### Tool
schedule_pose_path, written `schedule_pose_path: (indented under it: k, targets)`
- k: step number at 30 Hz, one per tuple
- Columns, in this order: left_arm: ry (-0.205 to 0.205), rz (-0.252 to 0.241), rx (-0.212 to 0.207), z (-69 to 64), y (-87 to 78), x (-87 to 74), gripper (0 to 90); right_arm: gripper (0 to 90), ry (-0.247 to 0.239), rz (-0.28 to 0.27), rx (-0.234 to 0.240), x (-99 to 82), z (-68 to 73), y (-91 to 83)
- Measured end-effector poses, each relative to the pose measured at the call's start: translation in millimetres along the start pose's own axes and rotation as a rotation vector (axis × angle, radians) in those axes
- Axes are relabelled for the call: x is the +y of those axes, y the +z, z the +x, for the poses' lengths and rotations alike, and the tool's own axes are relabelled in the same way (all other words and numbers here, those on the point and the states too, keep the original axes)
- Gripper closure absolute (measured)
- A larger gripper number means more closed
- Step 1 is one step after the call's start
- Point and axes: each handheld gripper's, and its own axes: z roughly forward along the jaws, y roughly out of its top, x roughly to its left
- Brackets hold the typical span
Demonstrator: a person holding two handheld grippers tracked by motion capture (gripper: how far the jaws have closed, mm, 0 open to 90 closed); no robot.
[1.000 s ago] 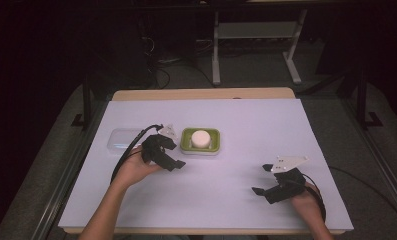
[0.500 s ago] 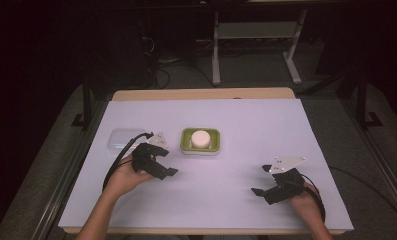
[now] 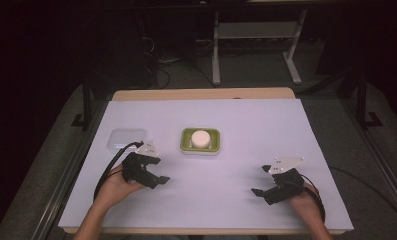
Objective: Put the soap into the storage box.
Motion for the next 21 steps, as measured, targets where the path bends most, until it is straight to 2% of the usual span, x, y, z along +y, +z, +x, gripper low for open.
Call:
schedule_pose_path:
  k: [9,17,21]
  targets:
    - [-0.021,-0.022,0.009,-5.7,-7.3,-19.5,23.2,13.2,0.004,-0.003,-0.014,-2.4,-1.5,-1.5]
    - [-0.024,-0.028,0.036,-15.2,-8.0,-38.2,23.5,13.2,0.004,-0.008,-0.015,-2.7,-1.2,-2.9]
    - [-0.001,-0.030,0.069,-20.3,-11.7,-44.8,22.5,13.2,0.007,-0.005,-0.010,-2.6,-0.8,-2.1]
